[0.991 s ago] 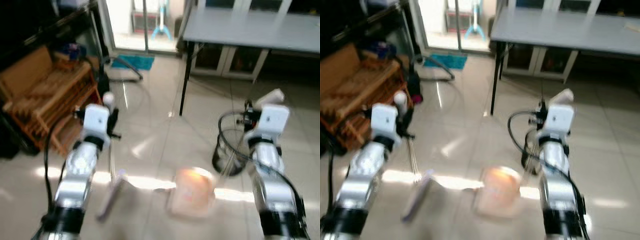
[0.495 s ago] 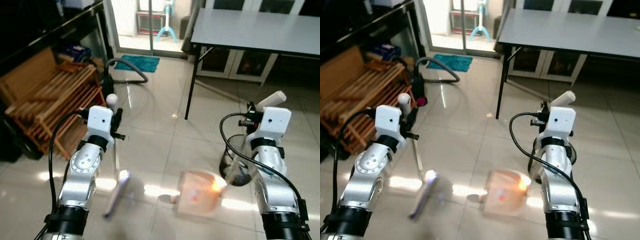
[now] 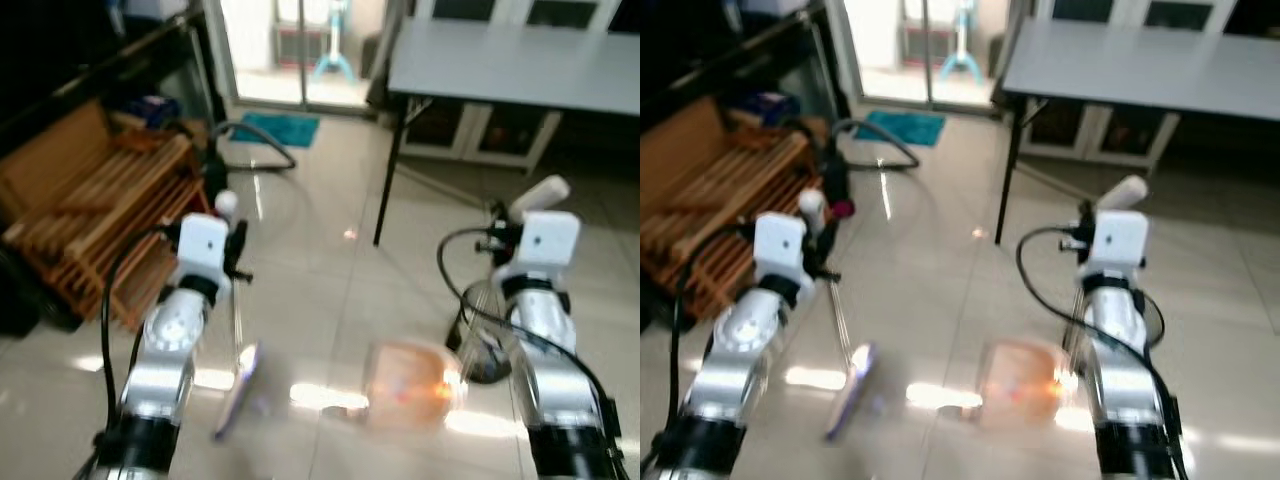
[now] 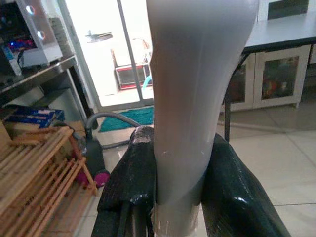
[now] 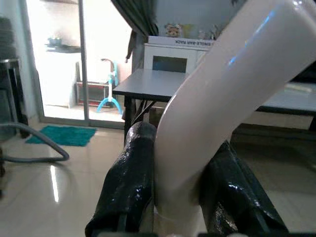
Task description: Sweep floor
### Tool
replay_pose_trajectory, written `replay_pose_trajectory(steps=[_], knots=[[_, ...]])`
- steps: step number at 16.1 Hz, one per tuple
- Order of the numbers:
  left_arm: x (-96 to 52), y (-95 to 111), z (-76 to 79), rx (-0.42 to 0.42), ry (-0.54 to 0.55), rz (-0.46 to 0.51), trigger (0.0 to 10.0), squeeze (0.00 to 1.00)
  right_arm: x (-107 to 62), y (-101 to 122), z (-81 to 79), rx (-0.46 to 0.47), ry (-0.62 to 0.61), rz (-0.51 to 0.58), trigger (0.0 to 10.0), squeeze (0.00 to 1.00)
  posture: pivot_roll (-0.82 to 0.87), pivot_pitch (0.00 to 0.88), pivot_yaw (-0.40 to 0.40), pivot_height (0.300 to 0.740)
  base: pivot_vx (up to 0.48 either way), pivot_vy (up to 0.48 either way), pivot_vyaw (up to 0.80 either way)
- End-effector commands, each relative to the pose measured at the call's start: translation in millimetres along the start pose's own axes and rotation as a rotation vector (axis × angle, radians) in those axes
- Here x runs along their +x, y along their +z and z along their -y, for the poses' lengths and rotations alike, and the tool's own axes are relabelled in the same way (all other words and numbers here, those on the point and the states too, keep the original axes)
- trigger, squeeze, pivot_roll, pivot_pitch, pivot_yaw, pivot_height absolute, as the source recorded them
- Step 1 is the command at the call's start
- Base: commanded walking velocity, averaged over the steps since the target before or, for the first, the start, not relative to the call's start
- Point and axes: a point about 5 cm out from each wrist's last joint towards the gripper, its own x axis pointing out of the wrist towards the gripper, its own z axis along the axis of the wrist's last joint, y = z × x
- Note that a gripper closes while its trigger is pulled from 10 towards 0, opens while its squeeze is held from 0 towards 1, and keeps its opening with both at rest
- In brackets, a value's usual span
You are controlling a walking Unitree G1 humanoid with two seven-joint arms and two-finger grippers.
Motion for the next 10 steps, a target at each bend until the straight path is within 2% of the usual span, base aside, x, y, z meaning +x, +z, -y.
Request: replay_pose_trajectory(steps=[1,10], knots=[[4.8,7.2,5.5,-0.005,-0.010,0.024,10.0,0.00,3.1,8.8,6.8,-0.020,-0.014,0.044,10.0,0.00,0.00,0.037,0.045,0.740,0.000,0.000,0.00],[4.0,7.2,3.7,0.004,0.004,0.032,10.0,0.00,8.3,4.6,6.9,-0.076,-0.005,0.036,10.0,0.00,0.01,0.062,0.044,0.740,0.000,0.000,0.00]])
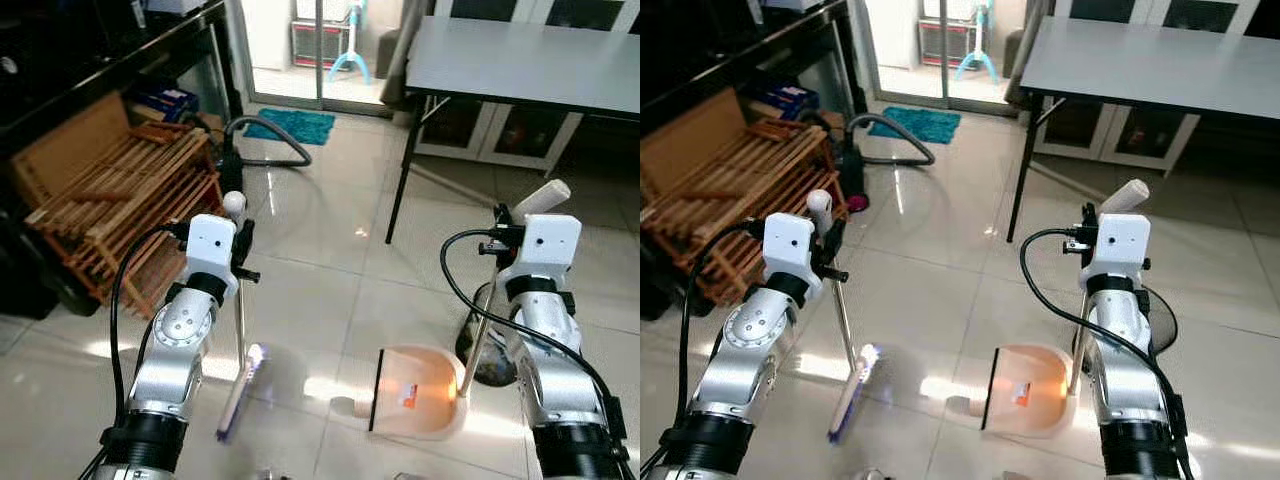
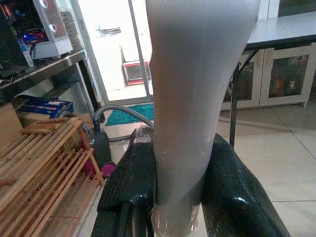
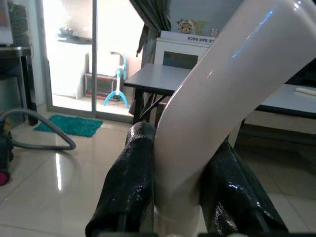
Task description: Sweep floor
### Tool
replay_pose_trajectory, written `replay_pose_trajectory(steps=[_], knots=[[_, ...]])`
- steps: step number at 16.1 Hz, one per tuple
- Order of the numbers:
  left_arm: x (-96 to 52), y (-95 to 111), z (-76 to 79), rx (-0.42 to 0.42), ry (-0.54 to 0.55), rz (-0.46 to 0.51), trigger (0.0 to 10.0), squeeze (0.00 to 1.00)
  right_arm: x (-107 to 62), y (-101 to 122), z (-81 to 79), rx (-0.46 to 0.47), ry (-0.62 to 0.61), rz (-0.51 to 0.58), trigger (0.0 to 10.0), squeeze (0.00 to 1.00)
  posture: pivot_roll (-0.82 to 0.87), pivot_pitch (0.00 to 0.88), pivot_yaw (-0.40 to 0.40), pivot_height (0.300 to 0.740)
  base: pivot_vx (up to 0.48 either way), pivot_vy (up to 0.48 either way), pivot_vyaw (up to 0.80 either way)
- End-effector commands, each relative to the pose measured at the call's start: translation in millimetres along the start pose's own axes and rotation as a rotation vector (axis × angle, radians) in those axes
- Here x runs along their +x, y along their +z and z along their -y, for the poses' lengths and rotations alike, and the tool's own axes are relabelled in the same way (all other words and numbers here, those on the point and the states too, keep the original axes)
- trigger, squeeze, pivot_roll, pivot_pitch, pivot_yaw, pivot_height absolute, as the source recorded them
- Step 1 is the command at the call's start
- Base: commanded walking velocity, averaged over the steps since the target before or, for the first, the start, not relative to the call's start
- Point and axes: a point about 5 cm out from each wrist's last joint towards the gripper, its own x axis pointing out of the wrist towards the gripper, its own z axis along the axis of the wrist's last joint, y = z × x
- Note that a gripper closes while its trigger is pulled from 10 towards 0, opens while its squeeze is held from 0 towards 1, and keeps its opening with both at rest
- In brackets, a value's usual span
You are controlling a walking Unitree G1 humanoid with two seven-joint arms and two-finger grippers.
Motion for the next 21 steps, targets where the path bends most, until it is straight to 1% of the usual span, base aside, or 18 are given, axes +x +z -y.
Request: replay_pose_trajectory(steps=[1,4,5,7,9,11,12,16,17,19,21], knots=[[1.4,6.9,-2.2,0.019,0.008,0.034,10.0,0.00,6.7,12.1,2.4,-0.034,-0.001,0.065,10.0,0.00,0.01,0.064,0.045,0.740,0.000,0.000,0.00],[4.2,6.7,-5.3,0.023,0.016,0.038,10.0,0.00,15.2,13.0,2.8,-0.050,-0.007,0.077,10.0,0.00,0.00,0.088,0.037,0.740,0.000,0.000,0.00],[4.5,2.7,-6.8,0.037,0.021,0.040,10.0,0.00,20.7,14.1,-1.7,-0.092,0.014,0.100,10.0,0.00,0.01,0.121,0.030,0.740,0.000,0.000,0.00],[4.9,1.8,-5.4,0.054,0.011,0.061,10.0,0.00,24.7,9.7,-5.6,-0.118,0.026,0.107,10.0,0.00,0.04,0.159,0.021,0.740,0.000,0.000,0.00],[6.6,6.6,-4.7,0.064,0.010,0.094,10.0,0.00,25.6,5.3,-8.3,-0.146,0.042,0.111,10.0,0.00,0.06,0.213,0.031,0.740,0.000,0.000,0.00],[11.6,15.7,-3.2,0.048,-0.011,0.133,10.0,0.00,27.3,0.1,-13.7,-0.208,0.072,0.119,10.0,0.00,0.07,0.253,0.046,0.740,0.000,0.000,0.00],[14.8,19.3,-1.6,0.055,-0.032,0.150,10.0,0.00,28.3,-1.9,-15.3,-0.235,0.077,0.121,10.0,0.00,0.08,0.277,0.056,0.740,0.000,0.000,0.00],[16.6,24.3,0.1,0.061,-0.067,0.177,10.0,0.00,26.3,-10.3,-15.3,-0.269,0.047,0.130,10.0,0.00,0.11,0.301,0.072,0.740,0.000,0.000,0.00],[15.9,25.2,-1.5,0.062,-0.066,0.180,10.0,0.00,26.2,-10.9,-15.8,-0.266,0.039,0.137,10.0,0.00,0.12,0.311,0.078,0.740,0.000,0.000,0.00],[16.8,25.6,-4.5,0.064,-0.070,0.179,10.0,0.00,27.8,-11.7,-20.6,-0.224,0.005,0.134,10.0,0.00,0.13,0.332,0.083,0.740,0.000,0.000,0.00],[17.7,26.0,-4.0,0.064,-0.073,0.183,10.0,0.00,27.2,-13.4,-23.5,-0.181,-0.022,0.126,10.0,0.00,0.13,0.326,0.085,0.740,0.000,0.000,0.00]])
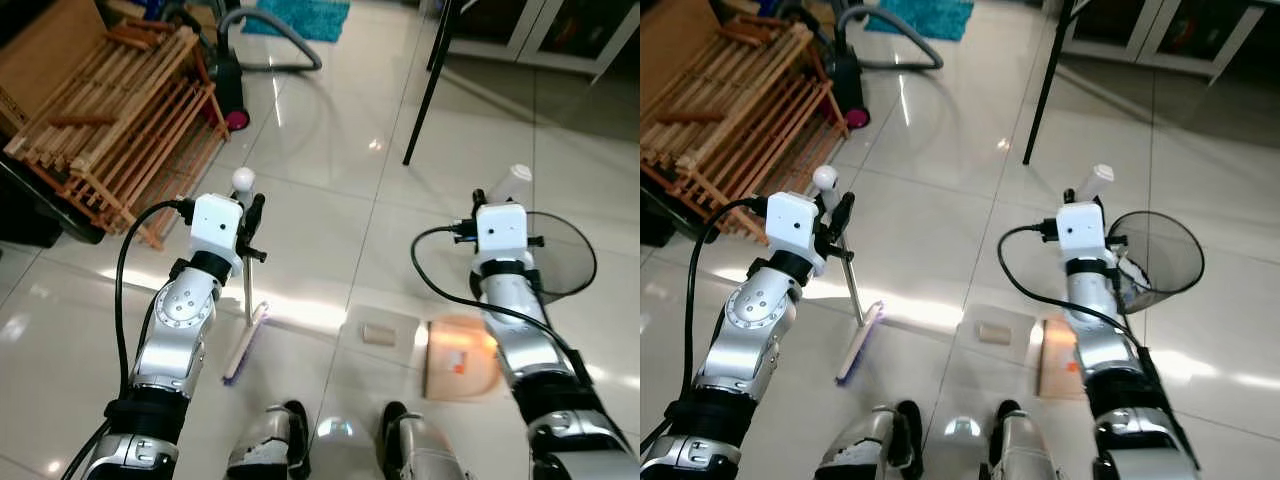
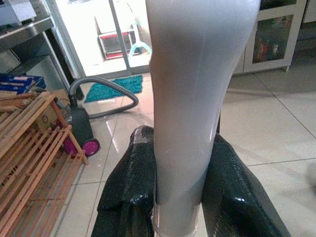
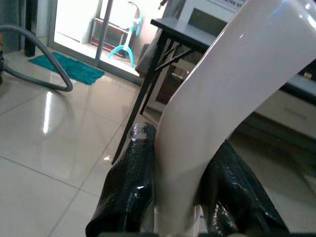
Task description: Sweep floor
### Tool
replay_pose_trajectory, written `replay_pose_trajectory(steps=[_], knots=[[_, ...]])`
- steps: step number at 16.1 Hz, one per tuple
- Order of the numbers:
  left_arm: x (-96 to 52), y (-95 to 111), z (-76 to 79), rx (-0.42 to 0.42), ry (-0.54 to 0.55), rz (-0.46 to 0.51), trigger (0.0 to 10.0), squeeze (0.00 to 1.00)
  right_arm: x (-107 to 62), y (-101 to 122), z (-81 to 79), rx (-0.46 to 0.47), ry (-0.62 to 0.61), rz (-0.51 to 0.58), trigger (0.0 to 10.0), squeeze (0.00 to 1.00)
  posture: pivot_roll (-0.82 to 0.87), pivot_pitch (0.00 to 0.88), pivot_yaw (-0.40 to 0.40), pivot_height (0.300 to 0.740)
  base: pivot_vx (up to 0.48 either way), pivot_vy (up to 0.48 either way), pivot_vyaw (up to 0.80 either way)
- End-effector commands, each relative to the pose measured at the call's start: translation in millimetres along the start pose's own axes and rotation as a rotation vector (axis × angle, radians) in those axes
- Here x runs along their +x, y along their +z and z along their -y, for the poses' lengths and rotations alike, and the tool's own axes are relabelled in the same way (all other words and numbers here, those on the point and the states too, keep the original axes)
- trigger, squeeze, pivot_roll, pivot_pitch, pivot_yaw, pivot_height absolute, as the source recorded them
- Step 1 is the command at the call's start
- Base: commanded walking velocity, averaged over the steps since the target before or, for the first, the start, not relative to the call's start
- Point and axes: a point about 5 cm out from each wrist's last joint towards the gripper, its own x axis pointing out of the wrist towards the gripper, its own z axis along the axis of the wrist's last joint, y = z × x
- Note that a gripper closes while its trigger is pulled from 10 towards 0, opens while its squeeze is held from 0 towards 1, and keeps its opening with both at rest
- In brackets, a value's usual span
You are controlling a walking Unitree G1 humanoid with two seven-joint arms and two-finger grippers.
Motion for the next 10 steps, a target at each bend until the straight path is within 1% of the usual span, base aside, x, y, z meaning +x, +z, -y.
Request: replay_pose_trajectory(steps=[1,2,5,6,8,9,10], knots=[[2.4,6.1,-3.0,0.011,0.000,0.037,10.0,0.00,-0.2,0.7,1.3,0.035,-0.033,0.010,10.0,0.00,0.13,0.320,0.087,0.740,0.000,0.000,0.00],[4.7,6.7,-2.4,0.008,-0.002,0.041,10.0,0.00,-0.2,2.5,-2.9,0.056,-0.042,0.013,10.0,0.00,0.13,0.321,0.088,0.740,0.000,0.000,0.00],[9.0,6.8,-1.5,0.009,-0.013,0.049,10.0,0.00,-2.0,4.6,-11.0,0.069,-0.036,0.029,10.0,0.00,0.13,0.314,0.091,0.740,0.000,0.000,0.00],[13.6,7.4,-1.4,0.010,-0.017,0.054,10.0,0.00,-3.1,5.1,-14.4,0.086,-0.036,0.028,10.0,0.00,0.12,0.309,0.092,0.740,0.000,0.000,0.00],[18.5,7.5,-0.1,0.006,-0.024,0.055,10.0,0.00,-3.8,6.3,-17.9,0.101,-0.032,0.030,10.0,0.00,0.12,0.309,0.093,0.740,0.000,0.000,0.00],[24.3,6.7,6.5,-0.003,-0.054,0.051,10.0,0.00,-5.2,8.7,-22.7,0.129,-0.030,0.034,10.0,0.00,0.11,0.303,0.097,0.740,0.000,0.000,0.00],[25.2,6.7,8.1,-0.005,-0.062,0.052,10.0,0.00,-5.6,9.3,-23.7,0.131,-0.029,0.036,10.0,0.00,0.11,0.302,0.097,0.740,0.000,0.000,0.00]])
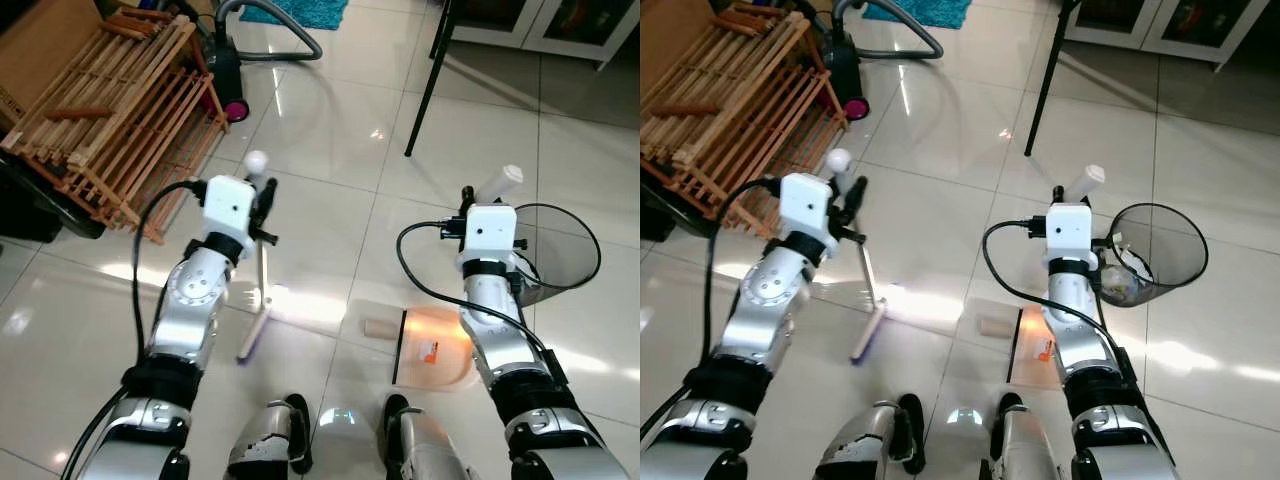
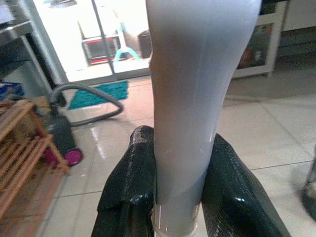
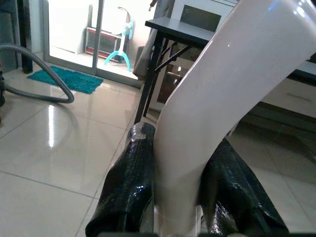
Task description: Sweep floor
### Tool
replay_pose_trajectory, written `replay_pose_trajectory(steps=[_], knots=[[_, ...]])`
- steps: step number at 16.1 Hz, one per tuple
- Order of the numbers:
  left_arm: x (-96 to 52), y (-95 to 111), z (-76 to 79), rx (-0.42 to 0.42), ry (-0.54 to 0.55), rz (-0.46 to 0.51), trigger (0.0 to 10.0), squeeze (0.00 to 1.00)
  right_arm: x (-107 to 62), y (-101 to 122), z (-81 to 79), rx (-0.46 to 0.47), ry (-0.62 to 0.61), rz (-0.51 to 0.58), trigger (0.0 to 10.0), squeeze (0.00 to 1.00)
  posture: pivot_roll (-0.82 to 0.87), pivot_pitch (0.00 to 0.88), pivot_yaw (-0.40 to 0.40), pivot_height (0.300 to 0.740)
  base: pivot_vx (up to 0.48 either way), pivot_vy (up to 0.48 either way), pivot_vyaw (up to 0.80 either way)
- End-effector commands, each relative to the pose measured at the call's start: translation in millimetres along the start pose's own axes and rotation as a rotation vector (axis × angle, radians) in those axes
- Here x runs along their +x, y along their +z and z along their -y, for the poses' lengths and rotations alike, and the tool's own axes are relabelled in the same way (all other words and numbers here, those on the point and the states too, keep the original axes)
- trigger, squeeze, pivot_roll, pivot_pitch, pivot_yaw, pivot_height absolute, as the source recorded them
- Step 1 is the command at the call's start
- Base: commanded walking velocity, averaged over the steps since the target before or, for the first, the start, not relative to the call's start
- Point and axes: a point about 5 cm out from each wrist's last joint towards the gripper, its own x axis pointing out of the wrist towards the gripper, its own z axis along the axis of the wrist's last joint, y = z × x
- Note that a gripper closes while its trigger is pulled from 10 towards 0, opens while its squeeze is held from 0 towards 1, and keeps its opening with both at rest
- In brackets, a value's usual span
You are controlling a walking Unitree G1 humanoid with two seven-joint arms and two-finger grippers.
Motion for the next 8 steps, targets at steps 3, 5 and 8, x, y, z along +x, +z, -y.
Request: replay_pose_trajectory(steps=[3,5,8], knots=[[7.7,2.1,13.6,-0.007,-0.073,0.029,10.0,0.00,-5.0,3.5,-9.7,0.065,0.001,0.012,10.0,0.00,0.10,0.295,0.102,0.740,0.000,0.000,0.00],[15.0,6.0,20.8,-0.018,-0.119,0.048,10.0,0.00,-2.6,8.5,-9.3,0.091,-0.011,0.025,10.0,0.00,0.09,0.293,0.105,0.740,0.000,0.000,0.00],[20.1,6.4,20.4,-0.018,-0.129,0.055,10.0,0.00,-1.4,12.0,-6.6,0.107,-0.017,0.039,10.0,0.00,0.08,0.286,0.102,0.740,0.000,0.000,0.00]])
